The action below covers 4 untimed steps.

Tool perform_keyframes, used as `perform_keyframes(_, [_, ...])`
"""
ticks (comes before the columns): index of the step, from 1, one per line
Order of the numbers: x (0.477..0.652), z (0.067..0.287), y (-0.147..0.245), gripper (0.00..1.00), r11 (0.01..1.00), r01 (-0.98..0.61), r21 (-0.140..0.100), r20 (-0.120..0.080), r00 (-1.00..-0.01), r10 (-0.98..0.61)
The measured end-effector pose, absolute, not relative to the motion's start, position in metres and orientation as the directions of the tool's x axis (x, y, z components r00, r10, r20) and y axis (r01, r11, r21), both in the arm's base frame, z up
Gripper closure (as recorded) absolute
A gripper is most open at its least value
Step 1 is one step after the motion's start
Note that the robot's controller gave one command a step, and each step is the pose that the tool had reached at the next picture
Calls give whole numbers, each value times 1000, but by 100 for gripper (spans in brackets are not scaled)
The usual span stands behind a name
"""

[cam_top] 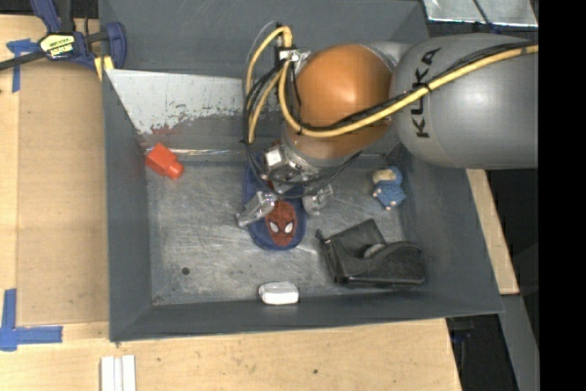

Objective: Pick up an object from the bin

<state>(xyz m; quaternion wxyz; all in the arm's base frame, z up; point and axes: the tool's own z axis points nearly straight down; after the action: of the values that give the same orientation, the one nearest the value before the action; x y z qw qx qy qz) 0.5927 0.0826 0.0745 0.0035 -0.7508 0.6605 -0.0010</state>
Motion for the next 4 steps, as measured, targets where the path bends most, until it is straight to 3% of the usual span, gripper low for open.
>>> perform_keyframes(1, [607,74,47,0,-537,-844,-10,-1,537,-844])
perform_keyframes(2, [607,76,48,100,-536,-844,-10,-1,536,-844])
perform_keyframes(3, [609,90,48,100,-532,-847,-5,-1,532,-847])
perform_keyframes(4, [609,126,49,100,-528,-849,-5,0,528,-849])
